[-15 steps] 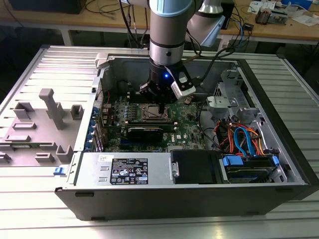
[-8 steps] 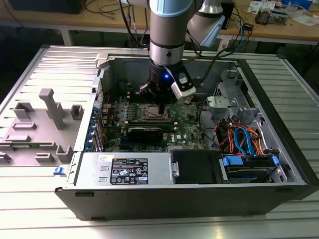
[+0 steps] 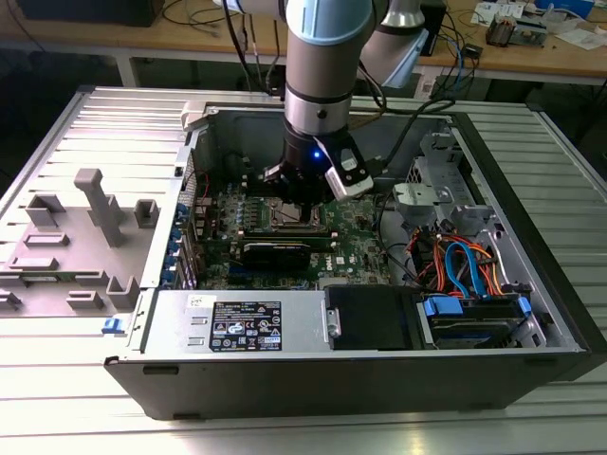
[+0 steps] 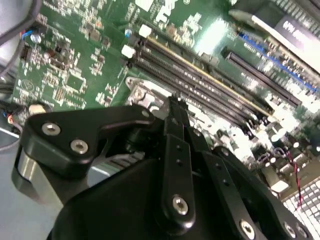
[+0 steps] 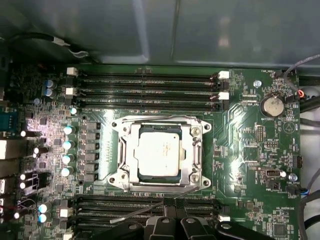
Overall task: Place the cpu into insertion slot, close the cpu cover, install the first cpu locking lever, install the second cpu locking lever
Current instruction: 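Install the second cpu locking lever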
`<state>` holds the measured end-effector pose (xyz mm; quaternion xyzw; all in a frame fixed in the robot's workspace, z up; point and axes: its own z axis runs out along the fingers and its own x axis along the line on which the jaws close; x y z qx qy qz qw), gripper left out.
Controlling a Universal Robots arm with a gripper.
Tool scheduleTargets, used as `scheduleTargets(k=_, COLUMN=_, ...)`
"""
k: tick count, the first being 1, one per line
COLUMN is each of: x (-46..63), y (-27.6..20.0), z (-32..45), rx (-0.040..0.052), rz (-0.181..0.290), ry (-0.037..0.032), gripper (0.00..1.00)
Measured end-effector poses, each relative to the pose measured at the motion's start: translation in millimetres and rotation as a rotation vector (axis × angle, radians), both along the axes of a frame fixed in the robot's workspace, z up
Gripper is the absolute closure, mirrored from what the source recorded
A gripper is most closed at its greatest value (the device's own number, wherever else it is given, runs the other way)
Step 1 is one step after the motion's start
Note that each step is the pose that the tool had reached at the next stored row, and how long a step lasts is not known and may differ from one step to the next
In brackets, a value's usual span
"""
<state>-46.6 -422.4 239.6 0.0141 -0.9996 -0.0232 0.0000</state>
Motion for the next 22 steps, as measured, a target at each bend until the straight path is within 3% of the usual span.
scheduleTargets(k=3, x=-1.2, y=-1.4, z=-0.8, rx=0.0228, rz=0.0, ry=0.0003, gripper=0.89)
scheduleTargets(k=13, x=-7.7, y=-10.3, z=-2.1, rx=0.0408, rz=0.0, ry=0.0011, gripper=0.89)
scheduleTargets(k=20, x=-16.5, y=-10.9, z=-6.4, rx=0.053, rz=0.0, ry=0.011, gripper=0.89)
scheduleTargets(k=22, x=-17.3, y=-13.5, z=-6.6, rx=0.058, rz=0.0, ry=0.0118, gripper=0.89)
